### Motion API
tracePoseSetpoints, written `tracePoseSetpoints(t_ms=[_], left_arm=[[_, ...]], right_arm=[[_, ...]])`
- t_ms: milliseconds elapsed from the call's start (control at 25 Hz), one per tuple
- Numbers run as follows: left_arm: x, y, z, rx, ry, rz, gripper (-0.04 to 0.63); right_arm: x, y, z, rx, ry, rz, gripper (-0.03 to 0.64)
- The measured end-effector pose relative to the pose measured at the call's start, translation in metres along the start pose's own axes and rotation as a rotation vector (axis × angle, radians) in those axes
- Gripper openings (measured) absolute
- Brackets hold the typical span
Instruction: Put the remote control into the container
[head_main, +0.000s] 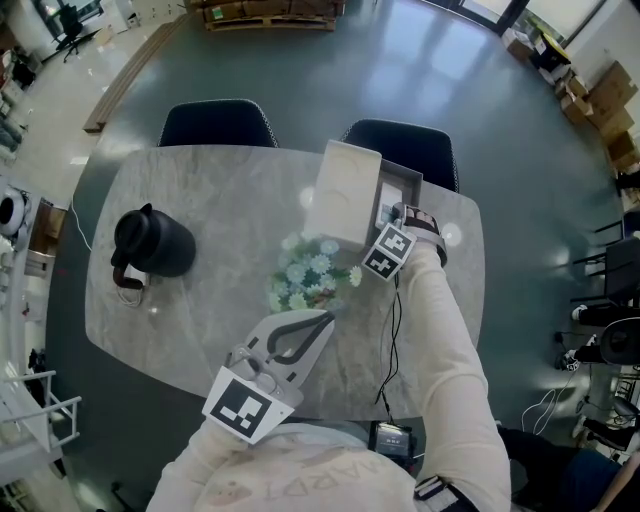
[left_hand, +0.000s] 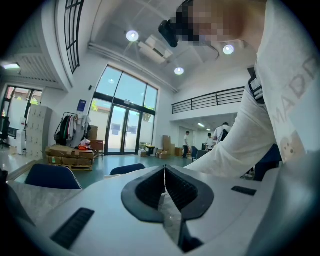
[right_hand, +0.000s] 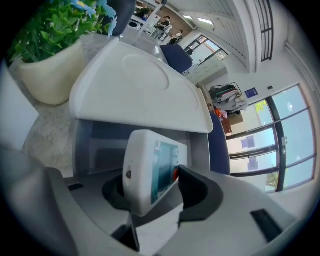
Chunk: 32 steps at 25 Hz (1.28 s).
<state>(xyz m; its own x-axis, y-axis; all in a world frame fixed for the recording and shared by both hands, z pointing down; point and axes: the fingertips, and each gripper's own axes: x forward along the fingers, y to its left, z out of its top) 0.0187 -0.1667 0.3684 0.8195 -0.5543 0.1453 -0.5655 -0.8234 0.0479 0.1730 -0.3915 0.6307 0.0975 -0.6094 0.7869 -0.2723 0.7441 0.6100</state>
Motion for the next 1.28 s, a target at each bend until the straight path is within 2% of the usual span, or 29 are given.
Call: tracePoseSetpoints(t_ms=[80, 120, 280, 440, 760, 1080, 1280], left_arm=[[0.000, 0.000, -0.001, -0.013, 0.002, 0.002, 0.012], [0.000, 0.000, -0.002, -0.018, 0.003, 0.003, 0.012], [0.000, 0.000, -0.003, -0.015, 0.006, 0.001, 0.012], [0.000, 0.000, -0.004, -0.017, 0.006, 0.002, 0.012], [-0.002, 0.002, -0.003, -0.015, 0.001, 0.007, 0.012], [-0.001, 0.004, -0.005, -0.042, 0.008, 0.016, 0.012], [0.001, 0.002, -0.005, -0.048, 0.008, 0.011, 0.012]], right_arm=[[0.000, 0.000, -0.002, -0.004, 0.019, -0.010, 0.204], [0.000, -0.002, -0.003, -0.040, 0.039, -0.034, 0.199], [0.003, -0.010, -0.002, -0.272, 0.116, -0.168, 0.137], [0.006, -0.015, 0.004, -0.313, 0.125, -0.160, 0.138], [0.006, -0.007, -0.001, -0.312, 0.093, -0.068, 0.181], [0.004, 0.001, -0.005, -0.122, 0.090, -0.089, 0.187], [0.002, 0.010, -0.004, -0.103, 0.062, 0.034, 0.225]])
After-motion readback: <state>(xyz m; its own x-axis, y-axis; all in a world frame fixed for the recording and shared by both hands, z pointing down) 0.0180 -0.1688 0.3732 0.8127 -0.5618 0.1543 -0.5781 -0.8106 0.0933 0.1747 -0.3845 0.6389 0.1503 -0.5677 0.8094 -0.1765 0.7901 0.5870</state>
